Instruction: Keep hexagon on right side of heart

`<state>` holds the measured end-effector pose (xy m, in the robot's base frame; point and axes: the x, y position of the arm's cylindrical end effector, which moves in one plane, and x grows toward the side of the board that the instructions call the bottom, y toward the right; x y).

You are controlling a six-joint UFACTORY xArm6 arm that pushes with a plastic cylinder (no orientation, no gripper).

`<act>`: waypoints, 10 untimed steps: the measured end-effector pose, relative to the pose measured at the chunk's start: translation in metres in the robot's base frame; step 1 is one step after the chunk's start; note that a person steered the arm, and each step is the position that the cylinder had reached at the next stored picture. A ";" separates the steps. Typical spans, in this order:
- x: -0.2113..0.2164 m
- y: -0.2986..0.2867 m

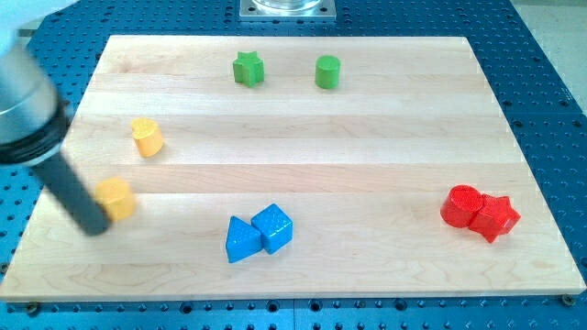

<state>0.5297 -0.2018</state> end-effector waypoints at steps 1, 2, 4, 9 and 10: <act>-0.044 0.076; -0.068 0.119; -0.039 0.104; -0.067 0.095; -0.033 0.109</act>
<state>0.4971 -0.0924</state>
